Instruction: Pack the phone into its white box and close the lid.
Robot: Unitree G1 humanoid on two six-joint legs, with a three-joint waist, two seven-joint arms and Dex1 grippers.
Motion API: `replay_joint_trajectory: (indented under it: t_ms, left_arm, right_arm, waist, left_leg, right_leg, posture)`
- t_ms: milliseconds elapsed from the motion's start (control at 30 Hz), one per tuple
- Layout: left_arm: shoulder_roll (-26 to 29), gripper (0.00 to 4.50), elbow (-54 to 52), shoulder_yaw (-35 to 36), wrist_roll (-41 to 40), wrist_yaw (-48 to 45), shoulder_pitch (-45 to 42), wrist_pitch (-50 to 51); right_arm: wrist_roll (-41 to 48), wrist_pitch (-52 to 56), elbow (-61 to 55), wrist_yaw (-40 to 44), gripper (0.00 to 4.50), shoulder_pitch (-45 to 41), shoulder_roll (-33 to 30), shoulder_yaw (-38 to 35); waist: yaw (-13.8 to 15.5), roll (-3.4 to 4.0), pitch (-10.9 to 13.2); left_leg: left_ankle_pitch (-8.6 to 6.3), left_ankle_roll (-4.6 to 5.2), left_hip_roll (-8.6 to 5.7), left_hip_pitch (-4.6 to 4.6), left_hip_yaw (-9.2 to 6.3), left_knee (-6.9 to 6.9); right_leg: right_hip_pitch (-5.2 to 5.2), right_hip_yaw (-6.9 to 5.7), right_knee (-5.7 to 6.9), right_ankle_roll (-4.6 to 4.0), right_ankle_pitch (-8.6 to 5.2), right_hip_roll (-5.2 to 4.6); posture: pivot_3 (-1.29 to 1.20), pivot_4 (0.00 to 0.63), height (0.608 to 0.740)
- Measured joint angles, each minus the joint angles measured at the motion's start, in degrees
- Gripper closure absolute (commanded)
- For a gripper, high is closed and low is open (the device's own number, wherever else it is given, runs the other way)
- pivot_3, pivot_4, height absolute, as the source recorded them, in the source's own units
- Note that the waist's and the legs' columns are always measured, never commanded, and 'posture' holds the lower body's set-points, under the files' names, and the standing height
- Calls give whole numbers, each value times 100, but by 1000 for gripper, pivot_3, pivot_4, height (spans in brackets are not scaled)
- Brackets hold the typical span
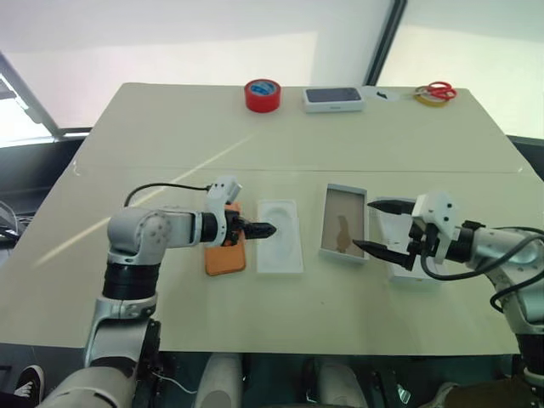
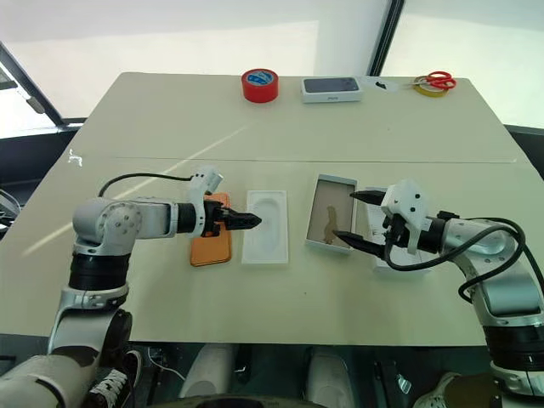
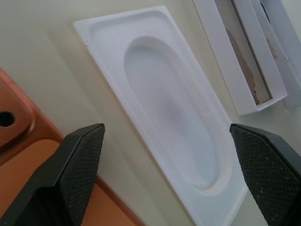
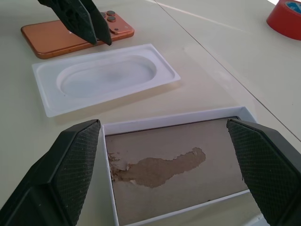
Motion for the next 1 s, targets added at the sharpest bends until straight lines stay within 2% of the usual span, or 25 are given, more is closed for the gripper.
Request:
replay_joint_trajectory:
  t_ms: [233,333,567,700,867,1000]
  left_arm:
    - [-166,18,692,67,72,103,-572,484]
    - [-234,18,852,85,112,126,-625,499]
    - [-428,18,982,604,55,165,-564,626]
    - [-568,1798,871,819,29,173,-259,625]
    - [-633,4384,706,862,46,212,97,632]
    - [-645,4457,679,944,37,236,89,762]
  right_arm:
    - [0,-19,-2,-160,0,171,76,-54]
    - [0,-21,-3,-227,0,187,76,-96]
    - [3,-21,-25,-311,0,290,76,-133]
    - [3,-21,-26,-333,0,308,76,-136]
    - [3,-21,-28,-360,0,283,76,-136]
    - [3,-24,-27,-344,0,200,74,-135]
  waist:
    - [5,0,-1]
    - [14,1,-3]
    - [7,0,-3]
    - [8,0,-3]
    - [8,-1,-3]
    - [-2,-3,-1]
  left_leg:
    - [0,0,-1,8,0,0]
    - [0,0,-6,19,-1,-1]
    - [-4,0,-7,65,-7,-18]
    - [-6,2,-7,70,-10,-23]
    - [-6,2,-7,69,-11,-24]
    - [-7,2,-5,71,-12,-26]
  right_leg:
    - [10,0,0,0,0,-1]
    - [23,0,-3,1,-1,-6]
    - [66,-1,-25,2,-3,-12]
    - [70,0,-33,2,-2,-15]
    - [71,0,-37,2,-3,-16]
    - [69,0,-41,1,-3,-15]
  posture:
    - [0,150,740]
    - [0,150,740]
    - [0,150,740]
    - [0,150,740]
    - [0,150,740]
    - [0,150,740]
